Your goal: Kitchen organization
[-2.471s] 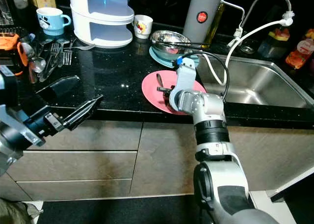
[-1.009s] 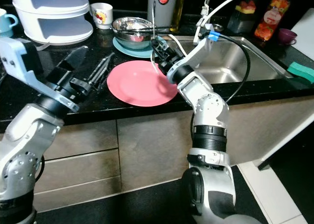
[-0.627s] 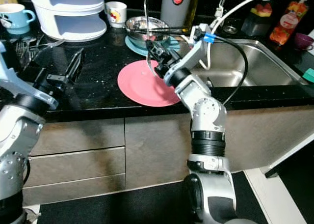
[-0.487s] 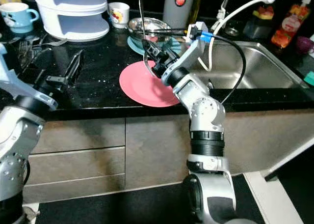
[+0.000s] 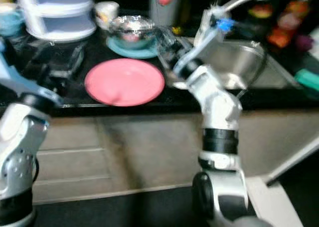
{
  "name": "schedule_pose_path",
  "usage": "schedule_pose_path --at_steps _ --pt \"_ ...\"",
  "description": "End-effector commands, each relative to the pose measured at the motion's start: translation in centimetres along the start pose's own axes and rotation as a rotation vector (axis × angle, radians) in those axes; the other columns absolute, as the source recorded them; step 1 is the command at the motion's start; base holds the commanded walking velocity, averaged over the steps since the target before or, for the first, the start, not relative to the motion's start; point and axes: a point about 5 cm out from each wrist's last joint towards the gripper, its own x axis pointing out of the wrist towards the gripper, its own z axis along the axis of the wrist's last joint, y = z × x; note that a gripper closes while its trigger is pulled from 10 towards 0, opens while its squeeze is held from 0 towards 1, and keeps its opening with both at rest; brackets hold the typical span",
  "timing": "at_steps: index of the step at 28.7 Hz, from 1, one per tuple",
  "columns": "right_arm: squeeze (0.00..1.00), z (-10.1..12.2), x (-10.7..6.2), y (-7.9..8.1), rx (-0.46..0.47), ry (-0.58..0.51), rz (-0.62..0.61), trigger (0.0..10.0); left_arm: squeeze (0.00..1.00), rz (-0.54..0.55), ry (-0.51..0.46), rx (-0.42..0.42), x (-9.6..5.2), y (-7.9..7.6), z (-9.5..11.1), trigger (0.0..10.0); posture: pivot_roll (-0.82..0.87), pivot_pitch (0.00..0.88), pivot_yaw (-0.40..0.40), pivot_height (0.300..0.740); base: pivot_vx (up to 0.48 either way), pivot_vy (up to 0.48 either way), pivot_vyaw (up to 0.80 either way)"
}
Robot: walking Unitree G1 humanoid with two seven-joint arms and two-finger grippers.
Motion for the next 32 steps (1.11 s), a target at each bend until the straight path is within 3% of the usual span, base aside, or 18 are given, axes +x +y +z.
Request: schedule_pose_path --at_steps 1,6,12,25,32 --pt "0.00 0.8 0.0 0.2 -0.024 -0.026 0.005 10.0 0.00 -0.010 -0.003 -0.001 0.1 -0.2 0.0 10.0 0.12 0.000 -0.087 0.740 0.000 -0.469 0.00" --pt "0.00 0.6 -0.2 0.1 -0.041 -0.015 0.002 10.0 0.00 -0.023 0.009 -0.007 0.2 -0.5 -0.3 10.0 0.13 0.000 -0.084 0.740 0.000 -0.457 0.00" --pt "0.00 0.1 -0.2 0.0 -0.062 0.012 0.004 10.0 0.00 -0.029 -0.002 -0.024 0.6 -1.0 -0.4 10.0 0.12 0.000 -0.088 0.740 0.000 0.000 0.00" --pt "0.00 -0.7 0.0 -0.5 -0.079 0.047 -0.007 10.0 0.00 -0.077 -0.015 -0.040 0.7 -2.7 -0.7 10.0 0.17 0.000 -0.130 0.740 0.000 0.000 0.80" --pt "0.00 -1.0 0.2 -0.2 -0.072 0.042 -0.006 10.0 0.00 -0.115 -0.008 -0.041 1.1 -3.6 -0.8 10.0 0.14 0.000 -0.106 0.740 0.000 -0.067 0.65"
